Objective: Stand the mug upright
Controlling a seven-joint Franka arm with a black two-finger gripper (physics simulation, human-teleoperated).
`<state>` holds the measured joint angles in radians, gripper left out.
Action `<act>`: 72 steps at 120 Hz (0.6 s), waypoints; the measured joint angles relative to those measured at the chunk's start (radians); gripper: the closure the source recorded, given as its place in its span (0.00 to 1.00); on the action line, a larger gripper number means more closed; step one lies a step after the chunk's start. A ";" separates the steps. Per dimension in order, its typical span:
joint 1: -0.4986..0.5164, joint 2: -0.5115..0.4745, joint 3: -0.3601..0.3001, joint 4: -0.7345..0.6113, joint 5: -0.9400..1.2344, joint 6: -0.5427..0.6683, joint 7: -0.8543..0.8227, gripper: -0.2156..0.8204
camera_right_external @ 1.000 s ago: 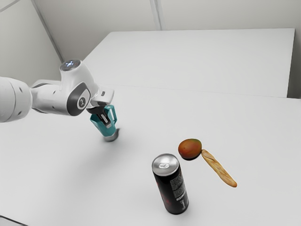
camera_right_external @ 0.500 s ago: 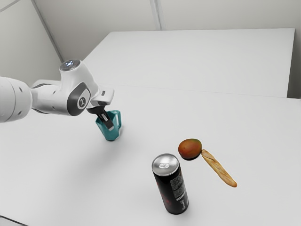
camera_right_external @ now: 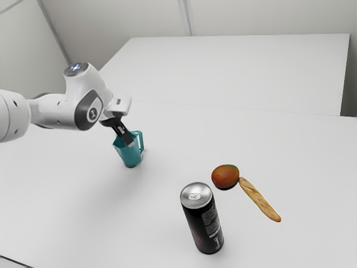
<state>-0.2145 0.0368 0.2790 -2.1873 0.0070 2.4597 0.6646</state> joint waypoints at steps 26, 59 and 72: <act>0.005 -0.011 -0.001 0.126 -0.024 -0.079 -0.001 0.26; 0.013 0.010 0.010 0.333 -0.081 -0.366 -0.063 0.22; 0.018 0.021 0.022 0.383 -0.085 -0.493 -0.111 0.22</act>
<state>-0.1967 0.0574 0.3006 -1.8044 -0.0780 1.9666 0.5539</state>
